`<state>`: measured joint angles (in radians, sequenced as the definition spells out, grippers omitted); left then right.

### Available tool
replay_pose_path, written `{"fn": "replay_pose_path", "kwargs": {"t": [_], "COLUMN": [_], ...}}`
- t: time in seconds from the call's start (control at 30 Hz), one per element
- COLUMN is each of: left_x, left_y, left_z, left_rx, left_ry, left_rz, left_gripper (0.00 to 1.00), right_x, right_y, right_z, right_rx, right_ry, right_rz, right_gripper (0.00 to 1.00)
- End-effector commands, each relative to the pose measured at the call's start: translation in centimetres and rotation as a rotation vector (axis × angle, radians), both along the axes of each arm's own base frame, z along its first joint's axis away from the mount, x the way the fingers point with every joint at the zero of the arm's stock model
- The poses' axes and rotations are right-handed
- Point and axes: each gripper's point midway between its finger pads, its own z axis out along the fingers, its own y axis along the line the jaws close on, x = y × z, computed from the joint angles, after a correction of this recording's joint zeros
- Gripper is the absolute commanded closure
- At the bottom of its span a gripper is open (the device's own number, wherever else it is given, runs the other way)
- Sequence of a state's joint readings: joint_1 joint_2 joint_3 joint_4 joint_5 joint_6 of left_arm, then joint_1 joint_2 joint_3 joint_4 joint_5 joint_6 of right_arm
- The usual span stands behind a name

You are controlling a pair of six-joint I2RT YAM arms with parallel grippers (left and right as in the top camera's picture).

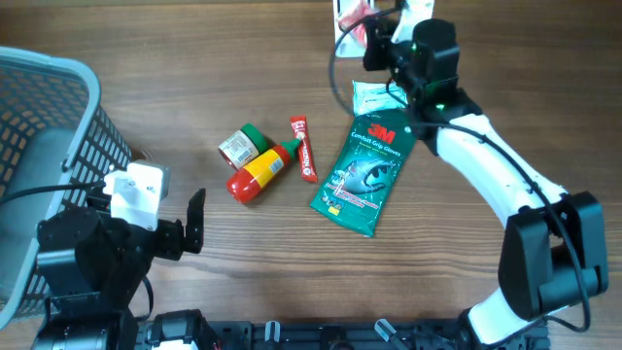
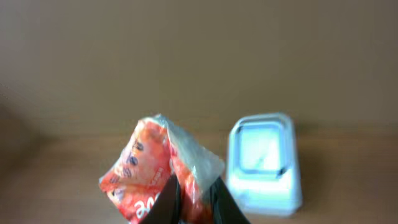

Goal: Scan the item barcode
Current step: 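Carry the Kleenex pack up to the white scanner, then hold the Kleenex pack under the scanner window with the right gripper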

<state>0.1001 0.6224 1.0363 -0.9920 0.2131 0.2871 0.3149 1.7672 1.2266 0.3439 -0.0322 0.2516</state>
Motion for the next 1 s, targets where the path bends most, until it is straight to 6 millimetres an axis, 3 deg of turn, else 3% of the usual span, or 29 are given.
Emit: {"fn": "replay_pose_path", "kwargs": {"t": [0.0,0.13,0.23,0.33,0.47,0.53,0.67,0.87,0.97], "left_x": [0.0,0.0,0.0,0.0,0.0,0.0,0.0,0.0,0.0], "left_y": [0.1,0.1,0.1,0.1,0.1,0.1,0.1,0.1,0.1], "left_z": [0.0,0.0,0.0,0.0,0.0,0.0,0.0,0.0,0.0], "left_rx": [0.013,0.013,0.013,0.013,0.013,0.013,0.013,0.013,0.013], "left_ry": [-0.004,-0.004,-0.004,-0.004,-0.004,-0.004,-0.004,-0.004,-0.004], "left_rz": [-0.005,-0.005,-0.005,-0.005,-0.005,-0.005,-0.005,-0.005,-0.005], "left_gripper": [0.00,0.00,0.00,0.00,0.00,0.00,0.00,0.00,0.00], "right_x": [2.0,4.7,5.9,7.3,7.8,7.9,7.7,8.2,8.9], "right_y": [-3.7,-3.4,-2.4,-1.1,2.0,2.3,3.8,3.7,4.1], "right_z": [2.4,-0.7,-5.0,-8.0,-7.8,-7.8,-9.9,-9.7,-10.1], "right_rx": [-0.407,-0.620,-0.809,-0.816,-0.780,-0.756,-0.772,-0.787,-0.873], "right_ry": [-0.229,-0.390,-0.483,-0.493,-0.571,-0.568,-0.528,-0.543,-0.581], "right_rz": [-0.245,-0.301,-0.276,-0.243,-0.116,-0.100,0.018,0.033,0.046], "right_gripper": [0.96,0.96,0.96,0.96,0.95,0.96,0.96,0.95,0.96]}}
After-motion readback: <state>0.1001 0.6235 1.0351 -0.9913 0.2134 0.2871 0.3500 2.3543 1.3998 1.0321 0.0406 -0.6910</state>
